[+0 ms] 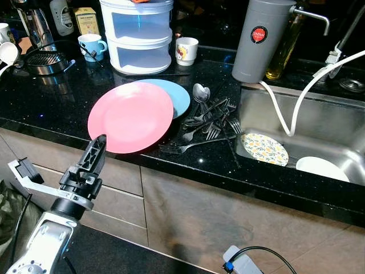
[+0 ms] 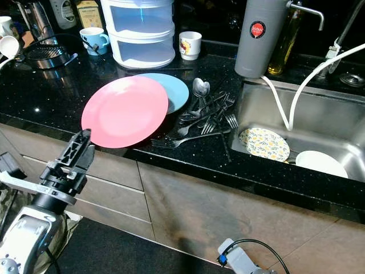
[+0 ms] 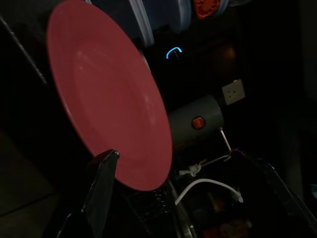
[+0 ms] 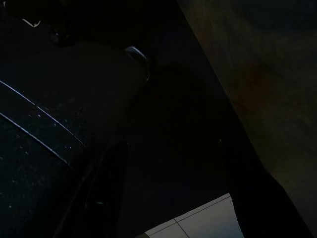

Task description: Kitchen organization

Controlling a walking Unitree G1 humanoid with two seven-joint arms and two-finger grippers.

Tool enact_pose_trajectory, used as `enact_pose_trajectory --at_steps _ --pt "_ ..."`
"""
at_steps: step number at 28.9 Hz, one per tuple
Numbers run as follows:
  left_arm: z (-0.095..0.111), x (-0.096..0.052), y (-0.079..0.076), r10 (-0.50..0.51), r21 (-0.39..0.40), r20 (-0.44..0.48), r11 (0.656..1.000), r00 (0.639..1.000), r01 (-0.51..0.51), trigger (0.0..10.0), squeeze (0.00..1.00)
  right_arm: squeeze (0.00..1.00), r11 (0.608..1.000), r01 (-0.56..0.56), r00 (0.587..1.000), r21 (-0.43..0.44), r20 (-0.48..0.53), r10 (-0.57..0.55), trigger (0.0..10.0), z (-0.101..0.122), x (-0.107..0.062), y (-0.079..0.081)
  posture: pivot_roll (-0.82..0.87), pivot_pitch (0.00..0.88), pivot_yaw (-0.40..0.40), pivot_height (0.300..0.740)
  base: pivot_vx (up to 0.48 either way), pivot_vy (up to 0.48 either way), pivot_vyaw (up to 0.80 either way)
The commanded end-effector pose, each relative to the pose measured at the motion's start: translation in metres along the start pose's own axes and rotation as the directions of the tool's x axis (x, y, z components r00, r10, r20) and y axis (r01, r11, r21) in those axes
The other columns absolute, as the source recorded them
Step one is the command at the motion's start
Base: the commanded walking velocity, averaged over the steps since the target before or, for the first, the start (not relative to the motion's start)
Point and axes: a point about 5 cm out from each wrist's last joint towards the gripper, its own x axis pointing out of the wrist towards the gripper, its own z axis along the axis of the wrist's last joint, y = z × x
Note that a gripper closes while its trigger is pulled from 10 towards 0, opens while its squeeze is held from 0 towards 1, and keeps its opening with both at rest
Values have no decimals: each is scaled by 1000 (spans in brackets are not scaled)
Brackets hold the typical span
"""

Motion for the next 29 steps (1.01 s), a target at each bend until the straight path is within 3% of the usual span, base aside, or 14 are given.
enact_pose_trajectory --at_steps 1,11,18,24,29 --pt "2 -3 7 46 37 8 998 999 -46 10000 0 0 1000 -2 1000 6 -7 2 10000 -2 0 0 64 25 15 740 0 0 0" --pt "3 -7 14 89 31 44 995 995 -91 10000 0 0 1000 -1 1000 6 -7 1 10000 -2 0 0 65 27 12 740 0 0 0" --pt "5 -4 19 66 -89 99 994 993 -57 10000 0 0 1000 0 1000 5 -7 0 10000 -2 -1 -1 59 25 6 740 0 0 0" --pt "4 -1 34 105 -144 104 986 989 -89 10000 0 0 1000 2 1000 7 -7 -2 10000 -3 -1 -1 51 25 5 740 0 0 0" --pt "4 3 36 84 -171 92 983 992 -68 10000 0 0 1000 4 1000 8 -8 -4 10000 -3 -1 -2 46 26 2 740 0 0 0"
